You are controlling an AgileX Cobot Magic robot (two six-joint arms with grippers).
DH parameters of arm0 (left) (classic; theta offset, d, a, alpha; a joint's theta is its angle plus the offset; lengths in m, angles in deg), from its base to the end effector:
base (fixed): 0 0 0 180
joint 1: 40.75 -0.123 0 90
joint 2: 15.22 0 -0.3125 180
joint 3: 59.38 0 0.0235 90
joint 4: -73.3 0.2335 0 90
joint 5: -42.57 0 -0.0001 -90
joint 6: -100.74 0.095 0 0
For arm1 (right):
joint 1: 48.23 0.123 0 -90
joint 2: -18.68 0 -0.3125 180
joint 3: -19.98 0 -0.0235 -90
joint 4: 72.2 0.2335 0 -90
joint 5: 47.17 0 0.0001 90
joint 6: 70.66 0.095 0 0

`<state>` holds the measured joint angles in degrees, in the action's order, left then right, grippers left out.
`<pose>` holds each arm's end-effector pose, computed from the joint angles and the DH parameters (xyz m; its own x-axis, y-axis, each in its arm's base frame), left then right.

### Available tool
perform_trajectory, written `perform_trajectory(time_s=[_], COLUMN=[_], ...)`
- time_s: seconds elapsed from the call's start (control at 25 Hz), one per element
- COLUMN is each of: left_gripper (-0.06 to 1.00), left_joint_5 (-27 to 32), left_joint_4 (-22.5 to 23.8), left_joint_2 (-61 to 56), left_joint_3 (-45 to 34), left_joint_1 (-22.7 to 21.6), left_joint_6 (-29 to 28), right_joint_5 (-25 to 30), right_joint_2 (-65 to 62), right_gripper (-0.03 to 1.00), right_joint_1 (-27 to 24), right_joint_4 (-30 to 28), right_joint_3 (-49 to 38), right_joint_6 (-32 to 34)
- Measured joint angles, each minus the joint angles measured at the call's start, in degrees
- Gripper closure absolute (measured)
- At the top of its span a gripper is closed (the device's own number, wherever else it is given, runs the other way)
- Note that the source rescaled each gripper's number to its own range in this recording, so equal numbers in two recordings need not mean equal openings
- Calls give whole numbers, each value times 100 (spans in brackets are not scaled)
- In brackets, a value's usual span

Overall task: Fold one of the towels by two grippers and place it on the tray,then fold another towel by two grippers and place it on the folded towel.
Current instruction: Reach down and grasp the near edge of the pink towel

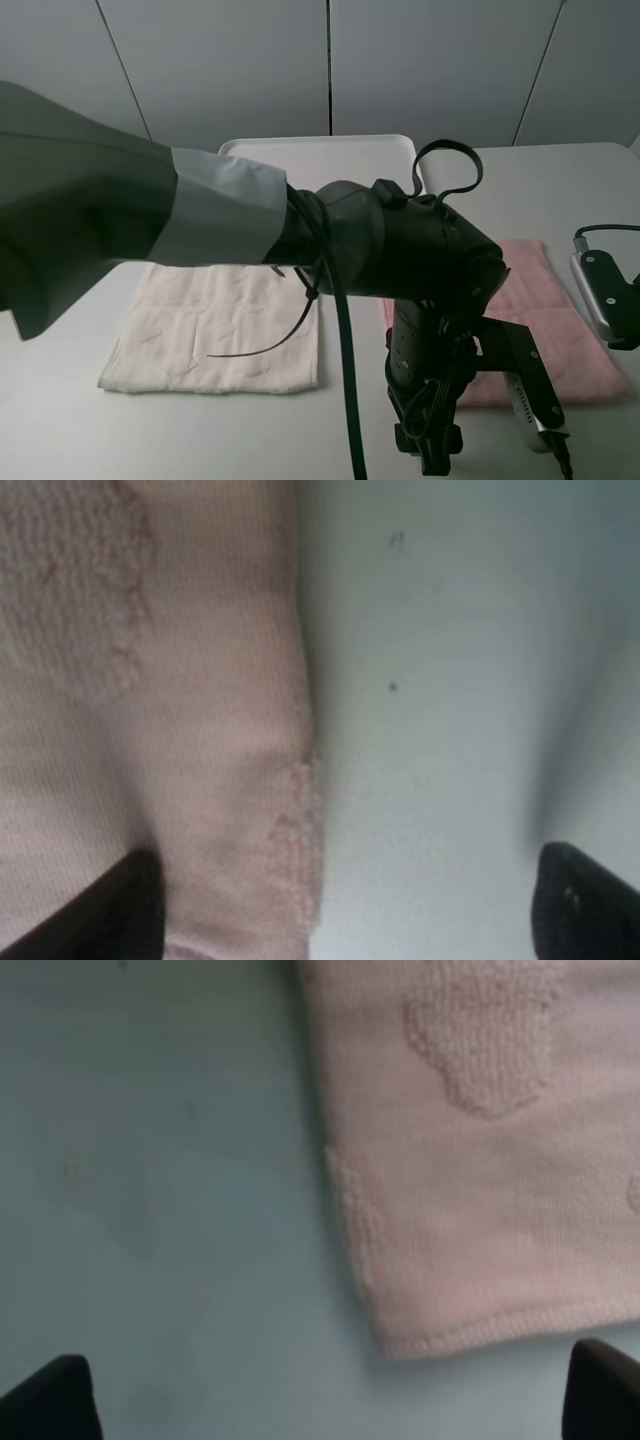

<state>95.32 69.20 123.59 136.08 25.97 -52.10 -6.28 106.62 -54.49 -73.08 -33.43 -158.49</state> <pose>0.1727 -0.4151 0.1254 0.0252 0.9959 -0.0866 0.9994 -0.0273 -0.0227 0.1482 -0.0172 0.1727 -0.1347 -0.9908 0.0111 -0.9901 0.1350 0.0387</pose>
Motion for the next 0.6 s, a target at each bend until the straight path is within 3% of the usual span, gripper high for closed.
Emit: perform_trajectory(time_s=[0.44, 0.6], left_gripper=[-1, -1], left_joint_5=[0, -11], left_joint_4=[0, 0], left_joint_2=[0, 0], left_joint_3=[0, 0], left_joint_1=[0, 0], left_joint_6=[0, 0], right_joint_5=[-572, -653], right_joint_2=[20, 35], right_gripper=[-3, -3], right_joint_1=[0, 329], right_joint_4=[-106, -120], right_joint_3=[-383, -383], right_joint_6=[-110, -110])
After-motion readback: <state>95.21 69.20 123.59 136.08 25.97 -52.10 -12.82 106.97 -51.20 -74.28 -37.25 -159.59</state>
